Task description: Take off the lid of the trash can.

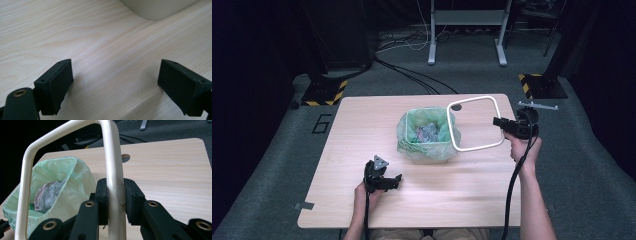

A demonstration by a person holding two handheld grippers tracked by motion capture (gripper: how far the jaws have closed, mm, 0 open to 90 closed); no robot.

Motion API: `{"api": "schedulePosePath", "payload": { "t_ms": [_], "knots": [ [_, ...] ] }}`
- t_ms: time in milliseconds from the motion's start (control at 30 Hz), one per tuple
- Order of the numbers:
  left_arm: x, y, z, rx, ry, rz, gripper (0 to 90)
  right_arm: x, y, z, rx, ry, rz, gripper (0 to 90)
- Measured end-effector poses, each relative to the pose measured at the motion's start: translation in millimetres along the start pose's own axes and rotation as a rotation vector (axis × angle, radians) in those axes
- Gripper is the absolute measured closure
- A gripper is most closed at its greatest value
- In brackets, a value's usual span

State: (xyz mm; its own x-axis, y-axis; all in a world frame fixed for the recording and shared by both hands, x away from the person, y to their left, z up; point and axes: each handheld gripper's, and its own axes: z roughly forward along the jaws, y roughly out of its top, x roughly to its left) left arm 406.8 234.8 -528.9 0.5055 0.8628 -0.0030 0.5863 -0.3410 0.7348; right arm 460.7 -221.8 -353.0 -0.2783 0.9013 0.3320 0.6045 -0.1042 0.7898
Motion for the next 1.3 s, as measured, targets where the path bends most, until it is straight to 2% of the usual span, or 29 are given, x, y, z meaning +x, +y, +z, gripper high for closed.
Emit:
{"api": "schedulePosePath", "payload": {
  "t_ms": [267,1300],
  "knots": [
    [0.0,0.0,0.0,0.000,0.000,0.000,12.7,-4.2,-3.5,-1.5,0.001,-0.007,0.008,74.6],
    [-0.3,-0.2,-0.2,-0.001,-0.002,0.003,13.0,-42.1,-31.2,-0.2,0.016,-0.044,0.081,74.6]
  ]
}}
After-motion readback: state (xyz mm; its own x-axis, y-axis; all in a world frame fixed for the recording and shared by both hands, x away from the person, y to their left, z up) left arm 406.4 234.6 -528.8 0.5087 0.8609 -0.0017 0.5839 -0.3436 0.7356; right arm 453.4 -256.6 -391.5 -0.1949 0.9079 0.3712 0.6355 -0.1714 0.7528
